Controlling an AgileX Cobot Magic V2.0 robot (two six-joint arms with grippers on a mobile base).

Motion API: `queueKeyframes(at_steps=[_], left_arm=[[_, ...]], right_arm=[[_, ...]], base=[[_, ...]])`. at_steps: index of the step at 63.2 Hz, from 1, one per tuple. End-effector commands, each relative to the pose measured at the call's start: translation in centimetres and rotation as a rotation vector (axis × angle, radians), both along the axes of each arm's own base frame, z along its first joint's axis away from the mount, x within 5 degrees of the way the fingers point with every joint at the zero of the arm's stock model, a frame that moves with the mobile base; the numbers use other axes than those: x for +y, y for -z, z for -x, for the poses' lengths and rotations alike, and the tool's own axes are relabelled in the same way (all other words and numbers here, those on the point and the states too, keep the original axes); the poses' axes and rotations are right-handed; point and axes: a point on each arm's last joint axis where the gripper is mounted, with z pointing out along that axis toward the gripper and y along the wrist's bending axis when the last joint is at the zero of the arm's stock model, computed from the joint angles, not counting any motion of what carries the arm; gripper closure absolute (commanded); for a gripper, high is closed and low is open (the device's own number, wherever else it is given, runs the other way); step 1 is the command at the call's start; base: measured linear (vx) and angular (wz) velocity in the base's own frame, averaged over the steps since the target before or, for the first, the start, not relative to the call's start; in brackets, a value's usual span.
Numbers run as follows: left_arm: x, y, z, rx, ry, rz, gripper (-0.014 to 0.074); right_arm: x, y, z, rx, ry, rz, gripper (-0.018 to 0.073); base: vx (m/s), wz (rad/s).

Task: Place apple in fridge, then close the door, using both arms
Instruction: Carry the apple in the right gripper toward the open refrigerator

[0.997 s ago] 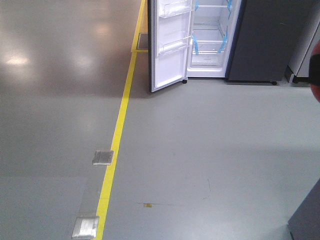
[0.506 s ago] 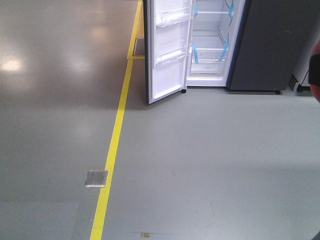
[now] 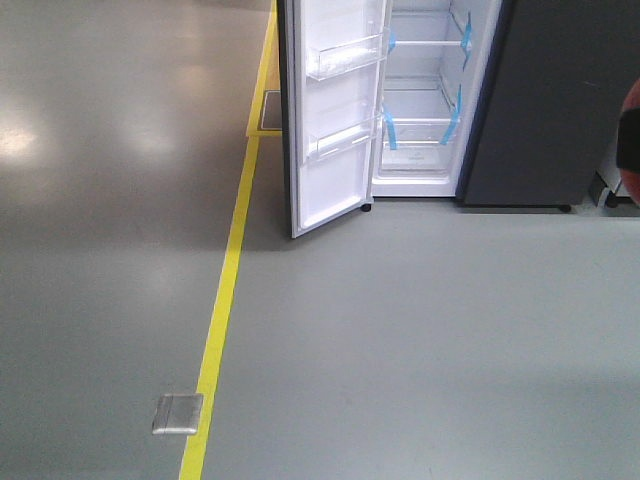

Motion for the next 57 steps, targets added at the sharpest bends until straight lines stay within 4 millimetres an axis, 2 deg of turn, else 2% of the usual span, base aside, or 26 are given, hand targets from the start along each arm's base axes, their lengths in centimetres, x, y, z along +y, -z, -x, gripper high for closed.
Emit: queueKeyframes(at_steps=[1,57], left_arm=[[-0.08,0.14,-0.05,-0.06,0.009,0.019,0.0603],[-0.08,0.14,-0.05,-0.06,0.009,0.019,0.0603]], right_arm=[[0.1,-1.14,0.08,-0.07,0.013,-0.056,0.0563],[0.1,-1.13,0.09,-0.069,0.012,-0.056,0.0563]], base=[[0.34,-0.04],[0.31,-0.06]])
